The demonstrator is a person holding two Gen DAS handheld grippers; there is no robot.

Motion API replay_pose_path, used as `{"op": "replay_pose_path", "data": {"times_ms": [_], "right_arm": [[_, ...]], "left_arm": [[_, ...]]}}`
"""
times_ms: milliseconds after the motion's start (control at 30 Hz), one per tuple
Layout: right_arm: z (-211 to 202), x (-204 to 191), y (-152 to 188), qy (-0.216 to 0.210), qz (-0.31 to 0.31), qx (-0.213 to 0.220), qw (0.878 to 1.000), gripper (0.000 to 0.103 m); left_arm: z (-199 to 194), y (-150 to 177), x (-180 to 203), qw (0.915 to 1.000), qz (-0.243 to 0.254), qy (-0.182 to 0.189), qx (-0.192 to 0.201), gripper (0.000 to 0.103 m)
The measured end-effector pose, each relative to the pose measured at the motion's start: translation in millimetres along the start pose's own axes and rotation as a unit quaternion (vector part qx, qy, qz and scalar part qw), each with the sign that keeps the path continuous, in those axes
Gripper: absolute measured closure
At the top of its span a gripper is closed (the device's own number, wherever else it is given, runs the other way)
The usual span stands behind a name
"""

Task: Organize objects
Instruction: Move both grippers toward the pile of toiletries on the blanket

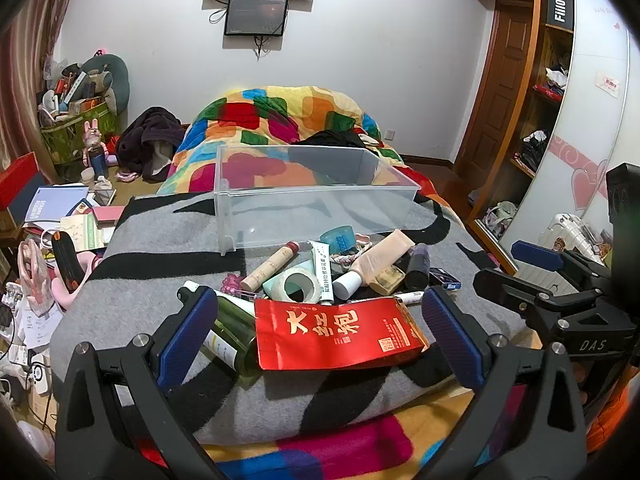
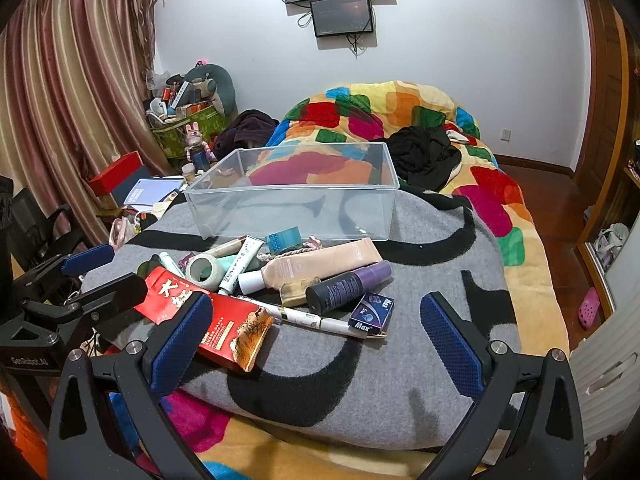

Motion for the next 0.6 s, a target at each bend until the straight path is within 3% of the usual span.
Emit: {"op": "replay_pose_path", "data": {"times_ms": [600], "right_arm": [[1.9, -1.9, 3.2, -0.002, 0.002, -0.003, 1.000, 0.000]], "left_arm": [[0.4, -0.1, 0.4, 1.0000, 0.000, 0.000, 0.000, 0.000]]}}
Point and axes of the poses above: each gripper's, at about its wrist camera, not at the fingertips, and z roughly the way its jaws point, x to its right, y to its underside, the point moved 8 cm from there along z, roughly the way its jaws point, and after that the axes turned 1 degree about -y, right-handed, at the moved point
